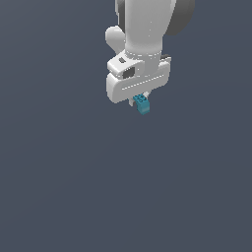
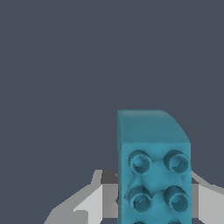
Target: Pick up the object and move it to a goal position.
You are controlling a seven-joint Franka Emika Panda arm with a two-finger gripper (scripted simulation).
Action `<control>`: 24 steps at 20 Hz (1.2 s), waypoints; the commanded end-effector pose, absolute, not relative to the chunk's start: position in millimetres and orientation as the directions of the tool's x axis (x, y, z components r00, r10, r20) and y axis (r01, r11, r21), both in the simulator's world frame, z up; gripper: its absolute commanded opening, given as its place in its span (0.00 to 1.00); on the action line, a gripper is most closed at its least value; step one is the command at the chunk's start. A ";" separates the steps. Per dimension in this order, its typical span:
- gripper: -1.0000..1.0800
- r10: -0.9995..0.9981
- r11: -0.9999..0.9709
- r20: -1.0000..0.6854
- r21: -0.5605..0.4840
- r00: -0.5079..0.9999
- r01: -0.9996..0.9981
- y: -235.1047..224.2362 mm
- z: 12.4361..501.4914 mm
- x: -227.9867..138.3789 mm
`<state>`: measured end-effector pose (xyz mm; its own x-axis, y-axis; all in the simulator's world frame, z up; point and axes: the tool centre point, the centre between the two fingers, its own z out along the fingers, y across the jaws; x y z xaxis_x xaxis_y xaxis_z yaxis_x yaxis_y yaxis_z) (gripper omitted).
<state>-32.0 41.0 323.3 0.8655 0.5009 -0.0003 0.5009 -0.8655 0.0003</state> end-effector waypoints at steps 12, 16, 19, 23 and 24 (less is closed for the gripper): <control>0.00 0.501 -0.866 0.000 0.000 0.866 0.501 29.9 423.4 -63.1; 0.00 0.501 -0.866 0.000 0.000 0.866 0.501 28.7 434.0 -65.7; 0.00 0.500 -0.866 0.000 0.000 0.866 0.500 28.3 436.0 -65.8; 0.00 0.500 -0.866 0.000 0.000 0.866 0.500 28.6 432.6 -64.1; 0.00 0.500 -0.866 0.000 0.000 0.866 0.500 28.7 432.3 -63.9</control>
